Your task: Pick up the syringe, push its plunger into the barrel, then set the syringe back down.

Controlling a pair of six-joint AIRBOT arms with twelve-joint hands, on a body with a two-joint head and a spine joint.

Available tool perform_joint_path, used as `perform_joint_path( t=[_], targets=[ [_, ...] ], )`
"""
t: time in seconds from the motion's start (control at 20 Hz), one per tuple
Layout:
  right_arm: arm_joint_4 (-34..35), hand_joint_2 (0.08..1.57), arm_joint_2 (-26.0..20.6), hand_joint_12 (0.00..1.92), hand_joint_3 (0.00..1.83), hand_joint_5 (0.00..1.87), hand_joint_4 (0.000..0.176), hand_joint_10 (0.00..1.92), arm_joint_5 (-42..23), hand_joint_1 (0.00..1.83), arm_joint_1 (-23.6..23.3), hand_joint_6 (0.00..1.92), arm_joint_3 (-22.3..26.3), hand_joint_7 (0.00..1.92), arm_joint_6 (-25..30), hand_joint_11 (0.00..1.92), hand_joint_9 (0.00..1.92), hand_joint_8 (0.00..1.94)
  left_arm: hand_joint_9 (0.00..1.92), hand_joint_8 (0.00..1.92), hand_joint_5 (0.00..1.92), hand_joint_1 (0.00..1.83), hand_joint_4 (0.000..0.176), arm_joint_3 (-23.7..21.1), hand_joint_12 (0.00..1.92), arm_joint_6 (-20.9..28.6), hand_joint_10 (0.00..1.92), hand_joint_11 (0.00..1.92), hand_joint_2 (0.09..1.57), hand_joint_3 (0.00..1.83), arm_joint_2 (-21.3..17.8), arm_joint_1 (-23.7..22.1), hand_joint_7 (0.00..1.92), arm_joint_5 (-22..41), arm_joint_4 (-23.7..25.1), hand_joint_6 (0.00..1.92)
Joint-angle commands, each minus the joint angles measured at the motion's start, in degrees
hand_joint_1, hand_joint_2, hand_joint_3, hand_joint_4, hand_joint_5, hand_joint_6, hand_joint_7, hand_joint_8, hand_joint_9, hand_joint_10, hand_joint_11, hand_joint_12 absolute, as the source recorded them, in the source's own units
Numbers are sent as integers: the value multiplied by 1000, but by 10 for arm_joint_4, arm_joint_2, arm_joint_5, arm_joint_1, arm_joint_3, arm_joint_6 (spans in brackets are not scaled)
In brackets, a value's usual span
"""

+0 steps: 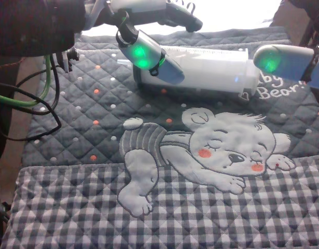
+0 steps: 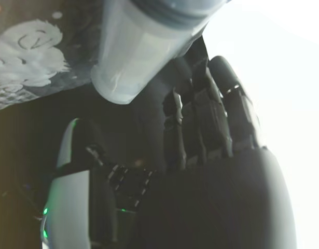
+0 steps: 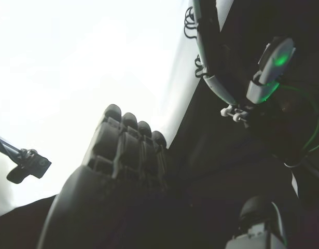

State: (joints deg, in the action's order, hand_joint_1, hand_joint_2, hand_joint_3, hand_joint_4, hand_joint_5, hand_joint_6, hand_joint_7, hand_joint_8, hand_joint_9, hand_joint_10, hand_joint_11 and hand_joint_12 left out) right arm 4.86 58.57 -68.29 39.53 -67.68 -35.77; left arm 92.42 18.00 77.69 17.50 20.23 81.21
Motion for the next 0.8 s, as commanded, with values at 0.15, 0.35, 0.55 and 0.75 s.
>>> perform_joint_path(
  t=[0.15,0.35,0.55,0.75],
  targets=[
    [5,893,-4,0,3,0,0,0,-72,0,-7,0,1,0,3,0,0,0,239,1,208,672,81,-18,789,-37,5,0,877,0,-24,-10,201,12,-44,0],
    [5,890,-7,0,0,0,0,0,-72,0,-7,0,7,0,3,0,0,0,254,1,174,589,100,-60,766,-181,3,8,879,0,-70,-7,193,20,-188,0],
    [5,908,-12,0,6,0,0,0,-76,0,-7,0,11,0,3,0,0,0,181,2,156,652,58,-103,543,-333,2,0,910,3,-125,12,169,48,-352,1],
    [5,882,-20,5,0,0,0,0,-85,33,-6,0,19,0,3,13,0,0,146,4,128,562,87,-164,451,-451,4,0,892,0,-184,38,138,93,-464,1]
  ],
)
